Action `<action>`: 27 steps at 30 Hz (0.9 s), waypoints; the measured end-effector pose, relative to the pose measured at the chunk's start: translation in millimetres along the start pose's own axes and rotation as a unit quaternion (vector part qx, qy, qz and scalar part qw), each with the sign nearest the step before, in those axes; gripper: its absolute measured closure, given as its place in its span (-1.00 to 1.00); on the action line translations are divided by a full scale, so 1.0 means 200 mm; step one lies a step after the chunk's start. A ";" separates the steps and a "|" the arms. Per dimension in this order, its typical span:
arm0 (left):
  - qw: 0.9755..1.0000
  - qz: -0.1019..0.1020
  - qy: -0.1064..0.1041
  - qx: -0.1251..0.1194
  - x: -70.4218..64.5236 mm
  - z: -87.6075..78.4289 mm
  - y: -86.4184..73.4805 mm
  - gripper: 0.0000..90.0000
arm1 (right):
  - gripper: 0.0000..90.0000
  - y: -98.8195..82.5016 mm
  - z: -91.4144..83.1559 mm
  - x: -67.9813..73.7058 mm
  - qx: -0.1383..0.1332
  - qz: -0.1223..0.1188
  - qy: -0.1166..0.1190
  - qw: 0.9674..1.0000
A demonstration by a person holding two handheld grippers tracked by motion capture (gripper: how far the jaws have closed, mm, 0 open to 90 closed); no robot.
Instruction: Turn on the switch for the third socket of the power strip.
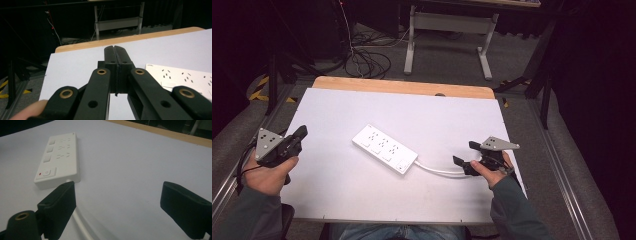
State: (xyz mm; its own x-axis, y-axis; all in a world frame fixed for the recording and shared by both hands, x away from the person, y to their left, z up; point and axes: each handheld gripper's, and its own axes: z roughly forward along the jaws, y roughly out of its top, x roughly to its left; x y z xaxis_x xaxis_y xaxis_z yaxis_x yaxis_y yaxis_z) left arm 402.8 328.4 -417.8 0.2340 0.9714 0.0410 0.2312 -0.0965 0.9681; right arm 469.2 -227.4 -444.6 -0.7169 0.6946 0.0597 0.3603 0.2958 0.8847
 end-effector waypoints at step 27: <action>0.999 0.025 -0.032 0.018 -0.09 0.10 0.02 1.00 | -0.70 0.00 0.00 0.00 0.003 -0.001 -0.001 1.000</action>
State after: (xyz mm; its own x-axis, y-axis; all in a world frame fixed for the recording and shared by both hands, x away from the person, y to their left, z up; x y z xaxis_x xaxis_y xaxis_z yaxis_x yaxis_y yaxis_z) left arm 419.0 307.0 -418.7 0.3059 0.9493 0.0724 0.2520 -0.1540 0.9554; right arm 468.4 -227.2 -445.1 -0.7161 0.6957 0.0560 0.3616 0.3012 0.8824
